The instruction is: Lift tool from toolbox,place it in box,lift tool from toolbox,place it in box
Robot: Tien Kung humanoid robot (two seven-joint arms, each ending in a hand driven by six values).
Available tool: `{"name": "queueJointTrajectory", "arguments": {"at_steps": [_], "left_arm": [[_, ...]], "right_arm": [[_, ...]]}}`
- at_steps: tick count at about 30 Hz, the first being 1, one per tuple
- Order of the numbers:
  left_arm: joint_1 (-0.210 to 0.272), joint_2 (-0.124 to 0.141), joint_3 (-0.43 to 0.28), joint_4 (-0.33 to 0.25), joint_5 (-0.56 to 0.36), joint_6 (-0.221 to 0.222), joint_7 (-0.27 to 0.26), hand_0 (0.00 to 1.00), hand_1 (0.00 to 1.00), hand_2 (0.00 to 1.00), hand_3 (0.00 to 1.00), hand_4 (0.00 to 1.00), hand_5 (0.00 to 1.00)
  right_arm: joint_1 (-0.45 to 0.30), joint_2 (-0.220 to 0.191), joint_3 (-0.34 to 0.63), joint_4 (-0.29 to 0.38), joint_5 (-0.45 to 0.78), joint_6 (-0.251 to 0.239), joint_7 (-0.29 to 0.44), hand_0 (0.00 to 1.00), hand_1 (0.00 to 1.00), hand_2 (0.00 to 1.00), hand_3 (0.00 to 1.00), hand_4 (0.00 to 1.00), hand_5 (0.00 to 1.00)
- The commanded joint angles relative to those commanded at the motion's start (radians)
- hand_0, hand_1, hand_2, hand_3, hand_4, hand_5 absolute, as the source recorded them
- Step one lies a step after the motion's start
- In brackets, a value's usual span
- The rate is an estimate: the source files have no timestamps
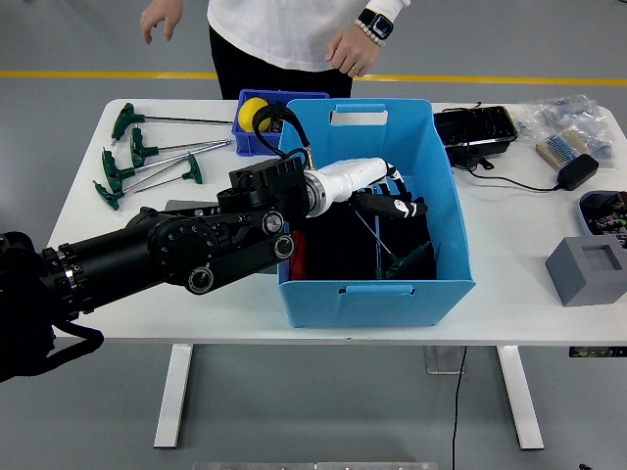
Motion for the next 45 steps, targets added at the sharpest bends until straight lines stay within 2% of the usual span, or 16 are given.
{"name": "queueJointTrajectory", "arguments": {"at_steps": [3, 5, 8, 11, 14, 15, 18, 19, 24, 25, 30, 31, 34, 37, 40, 45], "left_arm": [[0.034, 0.000, -0.052, -0.023, 0.123, 0.031, -0.016, 0.361, 0.525, 0.650, 0.769, 0.854, 0.914], [0.079, 0.006, -0.114, -0.047, 0.202, 0.058, -0.032, 0.361, 0.525, 0.650, 0.769, 0.854, 0.914], [0.149, 0.034, -0.223, -0.087, 0.326, 0.070, -0.038, 0.372, 0.525, 0.651, 0.760, 0.862, 0.924], [0.245, 0.073, -0.349, -0.151, 0.335, 0.071, -0.038, 0.372, 0.525, 0.651, 0.760, 0.862, 0.924], [0.325, 0.096, -0.462, -0.197, 0.296, 0.077, -0.045, 0.375, 0.523, 0.642, 0.746, 0.861, 0.925], [0.374, 0.105, -0.514, -0.219, 0.248, 0.089, -0.057, 0.375, 0.523, 0.642, 0.746, 0.861, 0.925], [0.468, 0.114, -0.621, -0.246, 0.150, 0.095, -0.087, 0.375, 0.523, 0.642, 0.746, 0.861, 0.925], [0.505, 0.117, -0.659, -0.258, 0.120, 0.093, -0.109, 0.459, 0.535, 0.664, 0.732, 0.858, 0.919], [0.679, 0.120, -0.856, -0.302, -0.001, 0.091, -0.208, 0.459, 0.535, 0.664, 0.732, 0.858, 0.919], [0.716, 0.117, -0.895, -0.307, -0.035, 0.095, -0.225, 0.644, 0.663, 0.733, 0.732, 0.862, 0.904], [0.860, 0.115, -1.037, -0.324, -0.128, 0.055, -0.309, 0.644, 0.663, 0.733, 0.732, 0.862, 0.904], [0.886, 0.113, -1.060, -0.325, -0.145, 0.057, -0.331, 0.764, 0.788, 0.789, 0.739, 0.867, 0.903], [0.951, 0.108, -1.097, -0.326, -0.220, 0.076, -0.395, 0.764, 0.788, 0.789, 0.739, 0.867, 0.903], [0.982, 0.096, -1.119, -0.319, -0.274, 0.099, -0.441, 0.774, 0.802, 0.804, 0.746, 0.871, 0.896], [0.976, 0.079, -1.142, -0.308, -0.219, 0.108, -0.456, 0.774, 0.802, 0.804, 0.746, 0.871, 0.896], [0.961, 0.070, -1.141, -0.292, -0.205, 0.099, -0.472, 0.787, 0.816, 0.832, 0.752, 0.869, 0.890]], "right_arm": [[-0.002, 0.001, 0.004, 0.000, 0.001, -0.001, 0.000, 0.618, 0.588, 0.670, 0.575, 0.834, 0.688], [-0.004, 0.002, 0.005, 0.000, 0.005, -0.002, 0.001, 0.618, 0.588, 0.670, 0.575, 0.834, 0.688], [-0.007, 0.003, 0.010, 0.000, 0.005, -0.002, 0.002, 0.618, 0.588, 0.671, 0.575, 0.834, 0.688], [-0.013, 0.006, 0.020, 0.000, 0.004, -0.003, 0.003, 0.618, 0.588, 0.671, 0.575, 0.834, 0.688], [-0.017, 0.007, 0.027, 0.000, 0.002, -0.003, 0.003, 0.617, 0.589, 0.671, 0.574, 0.834, 0.688], [-0.020, 0.008, 0.032, 0.000, -0.003, -0.003, 0.004, 0.617, 0.589, 0.671, 0.574, 0.834, 0.688], [-0.022, 0.011, 0.044, 0.000, -0.014, -0.004, 0.001, 0.617, 0.589, 0.671, 0.574, 0.834, 0.688], [-0.022, 0.012, 0.045, 0.000, -0.016, -0.004, 0.001, 0.618, 0.589, 0.672, 0.574, 0.834, 0.688], [-0.020, 0.014, 0.056, 0.000, -0.025, -0.005, 0.000, 0.618, 0.589, 0.672, 0.574, 0.834, 0.688], [-0.020, 0.015, 0.058, 0.000, -0.025, -0.005, -0.001, 0.617, 0.589, 0.672, 0.574, 0.834, 0.689], [-0.025, 0.022, 0.081, 0.000, -0.051, -0.004, -0.008, 0.617, 0.589, 0.672, 0.574, 0.834, 0.689], [-0.025, 0.023, 0.082, 0.000, -0.054, -0.004, -0.009, 0.618, 0.588, 0.673, 0.574, 0.833, 0.688], [-0.027, 0.025, 0.087, 0.000, -0.058, -0.004, -0.010, 0.618, 0.588, 0.673, 0.574, 0.833, 0.688], [-0.030, 0.026, 0.091, 0.000, -0.061, -0.002, -0.011, 0.618, 0.588, 0.672, 0.573, 0.833, 0.687], [-0.028, 0.028, 0.088, 0.000, -0.060, -0.002, -0.011, 0.618, 0.588, 0.672, 0.573, 0.833, 0.687], [-0.022, 0.027, 0.085, 0.000, -0.061, -0.001, -0.012, 0.617, 0.588, 0.672, 0.572, 0.829, 0.688]]}}
